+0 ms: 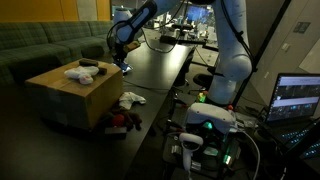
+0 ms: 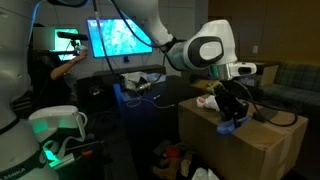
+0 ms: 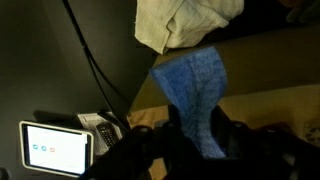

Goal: Put the white towel on the table, then the blue sponge on the box, the right duster on the table, the moose doll on the box, the duster on the table, the turnip plushie on the box, the plastic on the table and finally the first left duster on the box

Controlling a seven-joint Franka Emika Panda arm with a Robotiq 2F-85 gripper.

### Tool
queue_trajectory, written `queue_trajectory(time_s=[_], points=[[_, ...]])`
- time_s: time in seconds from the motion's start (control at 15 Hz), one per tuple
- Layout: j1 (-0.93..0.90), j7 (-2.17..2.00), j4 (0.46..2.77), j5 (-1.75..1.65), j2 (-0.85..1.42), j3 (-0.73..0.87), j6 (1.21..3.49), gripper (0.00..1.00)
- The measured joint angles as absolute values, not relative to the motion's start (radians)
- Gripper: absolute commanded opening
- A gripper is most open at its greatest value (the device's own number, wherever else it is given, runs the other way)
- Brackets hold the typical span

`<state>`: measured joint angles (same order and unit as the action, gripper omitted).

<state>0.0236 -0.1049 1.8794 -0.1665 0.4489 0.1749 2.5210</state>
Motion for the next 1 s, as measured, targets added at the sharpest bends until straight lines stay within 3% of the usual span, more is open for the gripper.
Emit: queue_trajectory(time_s=[0.73,0.8,0.87,1.0], points=[[0.013,-0.156,1.584,-0.166,0.695,0.174,2.515,0.18],[0.013,-0.159,1.561,-0.166,0.71,0.174,2.511,0.28],[0.013,-0.164,1.538,-0.166,0.723,0.176,2.506,0.59],[0.012,-0.175,1.497,-0.166,0.747,0.179,2.494,0.58]])
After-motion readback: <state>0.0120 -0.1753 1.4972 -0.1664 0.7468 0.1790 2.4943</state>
